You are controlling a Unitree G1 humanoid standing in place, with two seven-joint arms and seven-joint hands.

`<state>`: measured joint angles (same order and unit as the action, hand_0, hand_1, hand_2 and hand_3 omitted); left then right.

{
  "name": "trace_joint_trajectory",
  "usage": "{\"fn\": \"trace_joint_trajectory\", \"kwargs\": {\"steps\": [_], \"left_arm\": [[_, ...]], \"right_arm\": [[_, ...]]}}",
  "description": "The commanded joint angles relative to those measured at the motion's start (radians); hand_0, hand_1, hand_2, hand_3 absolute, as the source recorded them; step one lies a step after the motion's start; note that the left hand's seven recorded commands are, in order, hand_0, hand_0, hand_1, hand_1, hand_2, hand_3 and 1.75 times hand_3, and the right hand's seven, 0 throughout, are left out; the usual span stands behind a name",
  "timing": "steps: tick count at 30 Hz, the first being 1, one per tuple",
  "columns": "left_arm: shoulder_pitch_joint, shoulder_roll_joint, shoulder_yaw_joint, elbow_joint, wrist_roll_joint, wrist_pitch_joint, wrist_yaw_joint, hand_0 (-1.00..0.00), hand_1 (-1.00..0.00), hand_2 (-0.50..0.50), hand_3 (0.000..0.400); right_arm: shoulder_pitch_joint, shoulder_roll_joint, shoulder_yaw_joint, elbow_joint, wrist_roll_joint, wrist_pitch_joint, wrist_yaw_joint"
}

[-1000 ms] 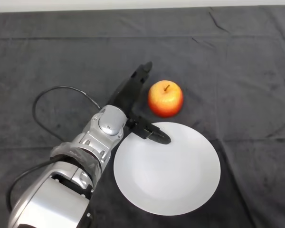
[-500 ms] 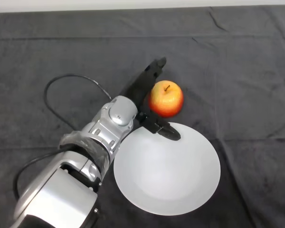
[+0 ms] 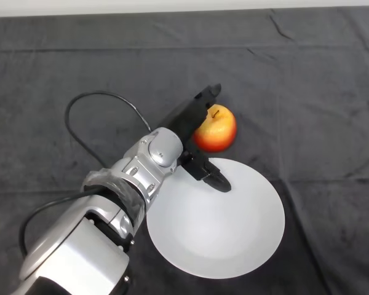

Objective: Move the apple to the plate

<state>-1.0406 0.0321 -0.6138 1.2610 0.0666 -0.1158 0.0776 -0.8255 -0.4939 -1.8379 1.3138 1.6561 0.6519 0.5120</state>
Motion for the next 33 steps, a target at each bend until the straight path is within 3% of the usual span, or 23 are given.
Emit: {"fn": "trace_joint_trajectory", "kwargs": {"steps": [1,21,33], "left_arm": [[-0.033,0.019,-0.043,-0.024,0.021,0.023,-0.012,-1.00,-1.00,0.00,0.400],[-0.043,0.037,-0.103,-0.049,0.021,0.066,0.011,-1.00,-1.00,0.00,0.400],[-0.073,0.054,-0.116,-0.045,0.052,0.083,0.076,-1.00,-1.00,0.00,0.400]], "right_arm": [[0.002,-0.032,-0.0179,0.000,-0.0025,0.009,0.0008],[0.002,-0.032,-0.0182,0.000,-0.0026,0.009,0.0008],[0.002,-0.033,-0.0185,0.000,-0.0027,0.009,0.0008]]}}
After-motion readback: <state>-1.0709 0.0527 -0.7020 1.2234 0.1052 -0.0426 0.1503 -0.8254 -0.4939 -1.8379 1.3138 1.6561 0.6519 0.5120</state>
